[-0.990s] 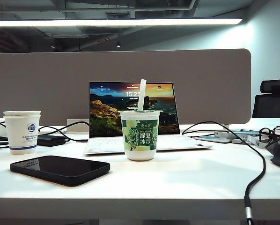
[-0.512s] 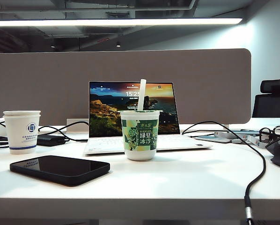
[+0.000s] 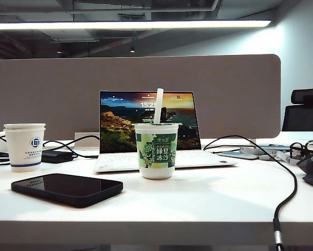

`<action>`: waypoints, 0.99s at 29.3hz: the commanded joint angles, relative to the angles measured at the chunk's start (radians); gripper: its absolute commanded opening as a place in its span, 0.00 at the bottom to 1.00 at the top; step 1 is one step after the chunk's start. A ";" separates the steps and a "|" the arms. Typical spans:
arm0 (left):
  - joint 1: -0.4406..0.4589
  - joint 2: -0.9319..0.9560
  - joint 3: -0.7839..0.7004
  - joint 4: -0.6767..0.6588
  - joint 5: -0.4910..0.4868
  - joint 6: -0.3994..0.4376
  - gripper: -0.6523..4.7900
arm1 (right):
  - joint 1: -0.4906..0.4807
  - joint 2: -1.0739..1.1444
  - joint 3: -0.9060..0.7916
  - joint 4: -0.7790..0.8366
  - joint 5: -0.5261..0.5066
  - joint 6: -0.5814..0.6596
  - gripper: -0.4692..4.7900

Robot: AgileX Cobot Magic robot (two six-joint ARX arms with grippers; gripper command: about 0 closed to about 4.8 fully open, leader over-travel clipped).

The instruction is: Pick up the black phone, pick up the charger plug, insert the charger plug into the phone's charging port, and finally place the connected phone back on the desk.

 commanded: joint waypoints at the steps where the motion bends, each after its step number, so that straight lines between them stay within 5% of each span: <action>1: -0.015 0.006 0.007 0.009 0.023 -0.068 0.11 | 0.016 0.024 0.004 0.003 -0.085 0.001 0.09; 17: -0.151 0.027 0.006 0.004 -0.029 -0.082 0.11 | 0.161 0.074 0.006 -0.146 -0.060 -0.005 0.09; 29: -0.267 0.076 0.005 -0.137 -0.056 -0.139 0.11 | 0.207 0.171 0.117 -0.195 -0.067 -0.049 0.09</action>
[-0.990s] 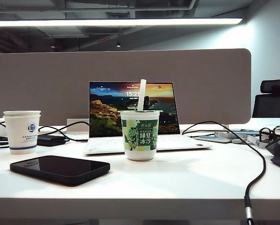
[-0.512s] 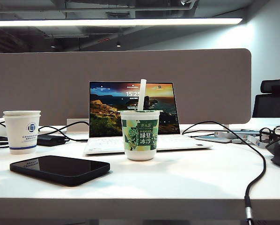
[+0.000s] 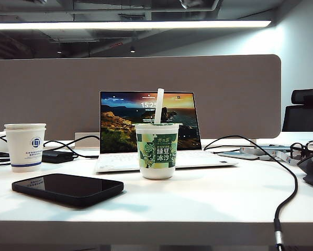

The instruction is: Pick up the black phone, pick up the charger plug, insert the charger plug into the phone's charging port, and finally place the connected phone back on the desk.

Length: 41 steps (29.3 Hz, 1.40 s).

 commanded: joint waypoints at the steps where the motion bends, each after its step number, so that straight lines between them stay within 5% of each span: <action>1: -0.010 0.011 0.004 -0.046 -0.025 -0.009 0.11 | 0.013 0.036 0.042 -0.006 0.007 -0.017 0.09; 12: -0.010 0.024 -0.116 0.001 -0.035 -0.029 0.11 | 0.077 0.114 0.052 0.003 0.006 -0.065 0.09; 26: -0.008 0.023 -0.455 0.428 -0.022 -0.276 0.11 | 0.105 0.198 0.055 0.071 0.002 -0.066 0.09; 39: -0.009 0.024 -0.488 0.328 -0.027 -0.311 0.12 | 0.179 0.390 0.058 0.140 0.007 -0.066 0.09; 41: -0.009 0.024 -0.488 0.296 -0.032 -0.321 0.26 | 0.187 0.417 0.058 0.156 0.010 -0.068 0.09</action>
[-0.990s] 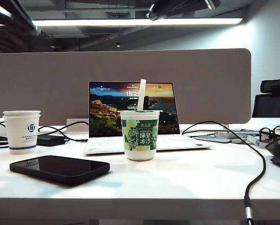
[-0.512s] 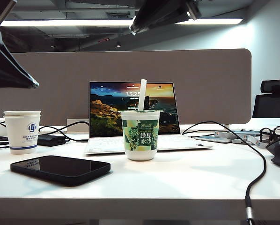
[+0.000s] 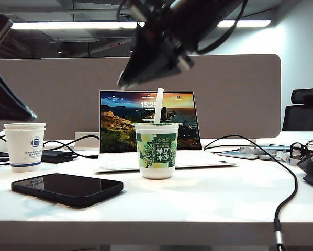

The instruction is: Pick up the black phone, pick up the charger plug, insert the charger plug into the phone's charging port, and finally place the connected phone back on the desk.

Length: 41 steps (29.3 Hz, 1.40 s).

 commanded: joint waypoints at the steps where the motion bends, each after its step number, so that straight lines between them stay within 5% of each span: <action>1: 0.000 -0.002 0.002 -0.058 -0.021 -0.014 0.39 | 0.019 0.038 0.005 0.043 0.001 -0.007 0.09; 3: 0.000 -0.002 0.001 -0.084 -0.031 -0.015 0.71 | 0.032 0.063 0.005 0.069 0.014 -0.007 0.09; 5: 0.000 -0.002 -0.006 -0.086 -0.040 -0.016 0.81 | 0.048 0.080 0.005 0.087 0.058 -0.008 0.09; 10: 0.000 -0.002 -0.024 -0.076 -0.049 -0.016 0.80 | 0.103 0.117 0.005 0.124 0.217 -0.052 0.09; 20: 0.000 -0.002 -0.082 -0.020 -0.067 -0.042 0.79 | 0.121 0.201 0.005 0.192 0.224 -0.051 0.09; 29: 0.000 -0.002 -0.129 0.049 -0.067 -0.042 0.79 | 0.132 0.206 0.005 0.188 0.426 -0.054 0.09; 41: 0.000 -0.002 -0.129 0.073 -0.072 -0.041 0.79 | 0.067 0.039 0.005 0.039 0.286 -0.055 0.09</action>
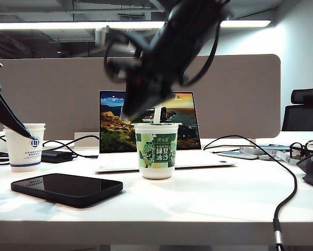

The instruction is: Pick up the black phone, pick up the charger plug, insert the charger plug into the phone's charging port, and finally place the connected phone back on the desk.

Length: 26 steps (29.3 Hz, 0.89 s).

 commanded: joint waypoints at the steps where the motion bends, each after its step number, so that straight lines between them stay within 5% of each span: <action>1: 0.000 -0.001 0.003 0.027 -0.002 0.002 0.79 | -0.018 -0.086 0.006 -0.047 -0.025 -0.003 0.09; 5: 0.000 -0.001 0.003 0.059 -0.002 0.003 0.73 | -0.072 -0.174 0.005 -0.138 -0.026 -0.002 0.09; 8: 0.000 -0.002 0.005 0.085 0.000 0.031 0.34 | -0.135 -0.224 0.005 -0.183 -0.027 -0.002 0.12; 10: 0.000 -0.002 0.005 0.112 0.004 0.082 0.21 | -0.177 -0.235 0.005 -0.188 -0.029 0.007 0.17; 14: 0.000 -0.002 0.005 0.167 0.006 0.142 0.11 | -0.276 -0.231 0.004 -0.188 -0.151 0.087 0.24; 18: 0.000 -0.002 0.007 0.181 0.005 0.157 0.11 | -0.334 -0.199 0.003 -0.184 -0.301 0.156 0.57; 26: 0.000 -0.002 0.007 0.180 0.006 0.165 0.11 | -0.363 -0.079 0.003 -0.106 -0.454 0.235 0.57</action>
